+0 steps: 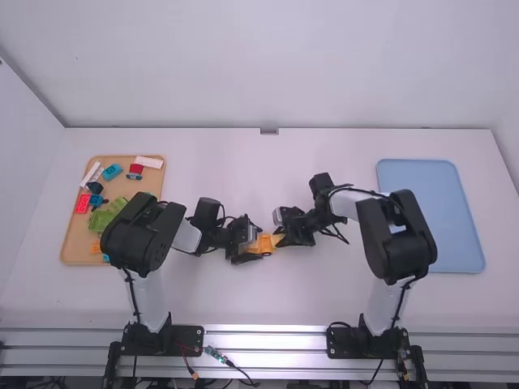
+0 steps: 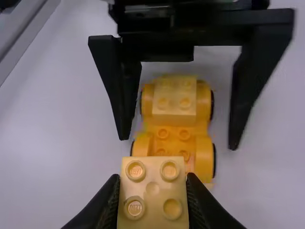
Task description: Assemble lego blocks to make yellow taxi
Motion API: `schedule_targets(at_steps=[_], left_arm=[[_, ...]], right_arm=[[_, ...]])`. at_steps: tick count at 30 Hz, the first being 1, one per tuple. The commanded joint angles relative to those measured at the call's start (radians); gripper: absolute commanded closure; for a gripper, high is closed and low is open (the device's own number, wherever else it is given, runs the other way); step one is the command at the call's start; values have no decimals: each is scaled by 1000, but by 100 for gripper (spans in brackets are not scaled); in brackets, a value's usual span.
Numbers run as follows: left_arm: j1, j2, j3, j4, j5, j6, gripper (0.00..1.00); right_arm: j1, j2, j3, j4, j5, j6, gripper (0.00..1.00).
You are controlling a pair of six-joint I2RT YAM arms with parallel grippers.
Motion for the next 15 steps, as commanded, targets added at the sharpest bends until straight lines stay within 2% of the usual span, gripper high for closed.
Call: schedule_targets(at_steps=[1, 4, 8, 11, 15], left_arm=[[-6, 6, -9, -8, 11, 9, 26], [-6, 6, -9, -7, 11, 9, 26], [-8, 6, -9, -11, -16, 9, 36], [-5, 6, -8, -20, -41, 9, 33], [-5, 6, -8, -5, -67, 9, 39]], right_arm=[[0, -28, 10, 3, -4, 72, 99], [-1, -28, 10, 0, -31, 59, 99], [-2, -28, 10, 4, -45, 60, 99], [-1, -28, 10, 13, -57, 68, 100], [19, -28, 10, 55, -35, 144, 100]])
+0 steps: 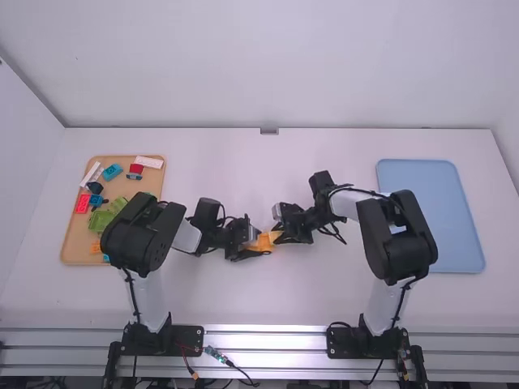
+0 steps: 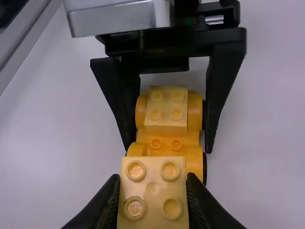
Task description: Assemble lego blocks to make yellow taxi
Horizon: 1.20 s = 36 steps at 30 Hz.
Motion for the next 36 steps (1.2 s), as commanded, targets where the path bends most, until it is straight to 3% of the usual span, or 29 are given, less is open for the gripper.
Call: schedule_targets(at_steps=[1, 15, 21, 36], left_arm=[[-7, 6, -8, 5, -32, 6, 41], [-9, 6, 10, 4, -37, 6, 47], [-4, 6, 21, -11, -37, 6, 49], [-2, 6, 21, -5, -37, -1, 50]], right_arm=[[26, -26, 10, 10, 9, 60, 100], [86, -26, -1, 110, 53, 158, 100], [89, -26, -64, 272, 56, 245, 100], [111, -26, -69, 267, 99, 261, 100]])
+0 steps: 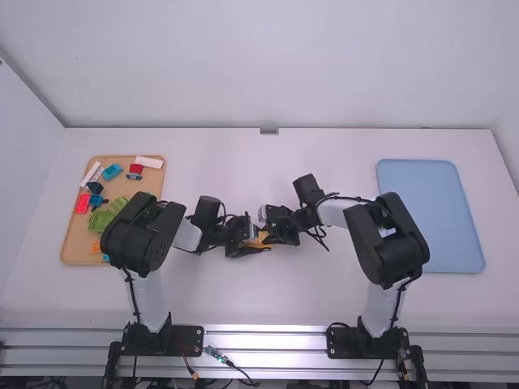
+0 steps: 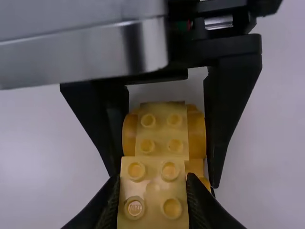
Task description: Assemble lego blocks to make yellow taxi
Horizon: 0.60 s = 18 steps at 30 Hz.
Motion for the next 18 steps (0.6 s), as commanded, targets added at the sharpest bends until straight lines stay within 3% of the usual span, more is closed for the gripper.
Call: schedule_targets(at_steps=[1, 18], left_arm=[[-2, 6, 6, -4, -8, 4, 50], [-2, 6, 5, -5, -8, 4, 50]], right_arm=[[5, -26, -11, -5, 10, 21, 100], [48, -26, -64, 137, 91, 100, 100]])
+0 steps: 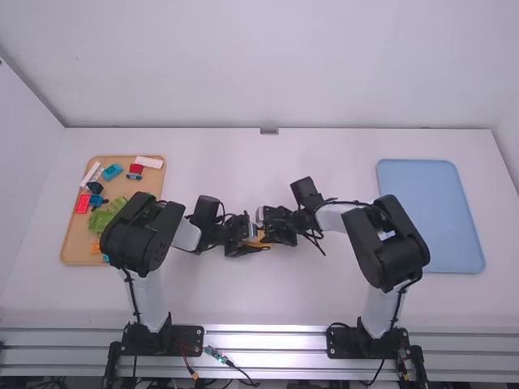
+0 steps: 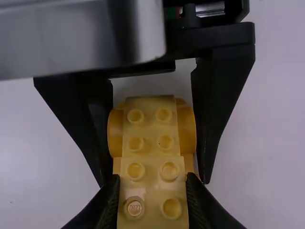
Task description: Assemble lego blocks to make yellow taxi
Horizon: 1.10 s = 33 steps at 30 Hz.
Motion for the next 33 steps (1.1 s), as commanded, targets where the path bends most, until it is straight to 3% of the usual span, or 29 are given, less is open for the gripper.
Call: schedule_targets(at_steps=[1, 5, 6, 8, 11, 22, 26, 28, 31, 33], left_arm=[[-8, 6, 5, -5, -2, 13, 49], [-8, 6, 5, -5, -2, 13, 47], [-8, 6, 5, -5, -2, 13, 47], [-8, 6, 5, -6, -2, 13, 48], [-8, 6, 5, -6, -2, 13, 48], [-8, 6, 5, -6, -2, 13, 49], [-8, 6, 5, -6, -2, 13, 49], [-8, 6, 5, -6, -2, 13, 49], [-8, 6, 5, -9, -2, 13, 50], [-8, 6, 5, -10, -2, 13, 50]], right_arm=[[18, -9, -13, -1, 24, 25, 100], [18, -9, -11, -2, 24, 25, 99], [19, -9, -11, -3, 24, 25, 88], [17, -9, -11, -5, 24, 25, 76], [18, -10, -11, -6, 21, 25, 64], [16, -136, -11, -102, 2, -18, 59], [16, -185, -11, -117, 29, -20, 49], [4, -197, -11, -119, 29, -20, 33], [-11, -200, -11, -119, 22, -20, 32], [-24, -200, -11, -130, 0, -21, 40]])
